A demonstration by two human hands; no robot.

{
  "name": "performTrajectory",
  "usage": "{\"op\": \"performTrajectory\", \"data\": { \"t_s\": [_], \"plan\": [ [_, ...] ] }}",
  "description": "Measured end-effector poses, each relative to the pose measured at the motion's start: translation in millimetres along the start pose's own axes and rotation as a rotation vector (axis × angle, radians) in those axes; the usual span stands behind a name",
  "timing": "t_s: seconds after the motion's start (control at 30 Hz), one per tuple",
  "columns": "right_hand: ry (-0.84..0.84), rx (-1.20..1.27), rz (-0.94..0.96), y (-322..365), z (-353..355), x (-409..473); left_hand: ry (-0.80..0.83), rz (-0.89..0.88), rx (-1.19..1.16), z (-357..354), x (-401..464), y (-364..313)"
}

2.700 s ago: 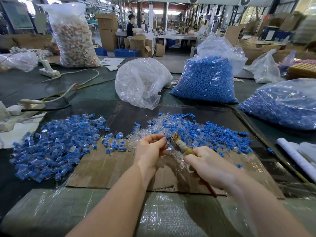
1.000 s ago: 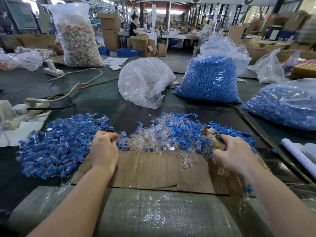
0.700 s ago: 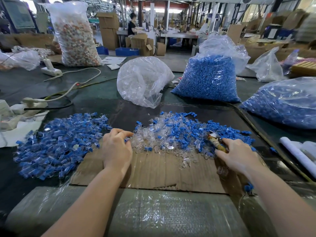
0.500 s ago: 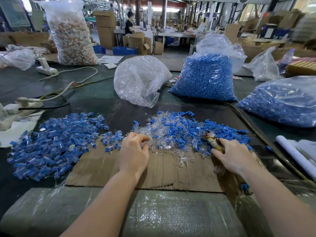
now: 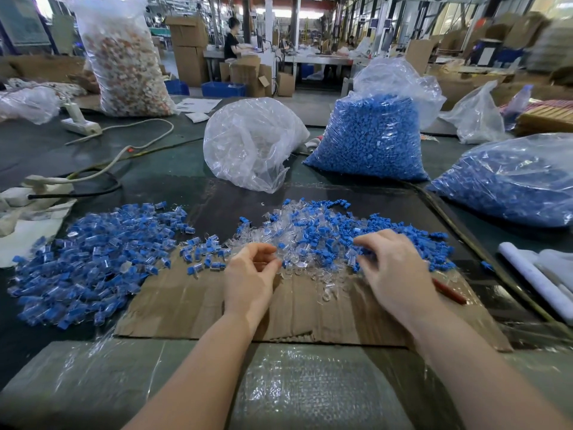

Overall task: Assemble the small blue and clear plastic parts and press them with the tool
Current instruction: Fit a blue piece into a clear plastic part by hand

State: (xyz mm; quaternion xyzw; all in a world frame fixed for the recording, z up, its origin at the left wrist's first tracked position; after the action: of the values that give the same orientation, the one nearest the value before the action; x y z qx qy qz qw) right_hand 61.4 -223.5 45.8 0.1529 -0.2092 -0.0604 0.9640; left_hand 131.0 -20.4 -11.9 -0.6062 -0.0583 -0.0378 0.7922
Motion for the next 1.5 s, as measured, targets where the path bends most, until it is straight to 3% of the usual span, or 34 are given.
{"op": "performTrajectory", "data": {
  "t_s": [0.2, 0.47, 0.67, 0.8, 0.9, 1.0, 1.1, 1.37, 1.5],
  "plan": [
    [0.102, 0.134, 0.298, 57, -24, -13, 0.209, 0.166, -0.309, -27, -15, -4],
    [0.158, -0.181, 0.541, 73, -35, -20, 0.279, 0.236, -0.359, -33, -21, 3],
    [-0.018, -0.124, 0.457, 73, -24, -23, 0.243, 0.195, -0.282, -34, -18, -4],
    [-0.003, -0.081, 0.383, 68, -29, -21, 0.191, 0.1, -0.157, -25, -15, -8],
    [-0.015, 0.019, 0.261, 46, -22, -14, 0.017, -0.005, 0.035, 9, -2, -8],
    [-0.064, 0.0, 0.133, 18, -12, -9, -0.203, -0.107, 0.369, 57, 13, -12],
    [-0.07, -0.05, 0.024, -6, -8, -6, -0.301, -0.125, 0.535, 90, 27, -5],
    [-0.026, -0.161, -0.092, -27, -14, -1, -0.223, -0.122, 0.81, 95, 39, 13],
    [0.003, -0.194, -0.118, -30, -18, 0, -0.192, -0.214, 0.724, 68, 26, -5]
  ]
}}
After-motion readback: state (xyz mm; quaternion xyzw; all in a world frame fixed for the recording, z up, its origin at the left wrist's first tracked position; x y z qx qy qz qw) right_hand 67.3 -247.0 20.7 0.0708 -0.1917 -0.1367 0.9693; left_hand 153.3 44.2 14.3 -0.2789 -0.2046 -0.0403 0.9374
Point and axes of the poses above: each hand's wrist, its own x-axis towards the middle knuckle, its own z-axis out of the back of the hand, y = z × x, the point moved 8 cm from there along x, towards the middle knuckle, and after that the axes turned 1 degree about y, right-handed, at the moved point
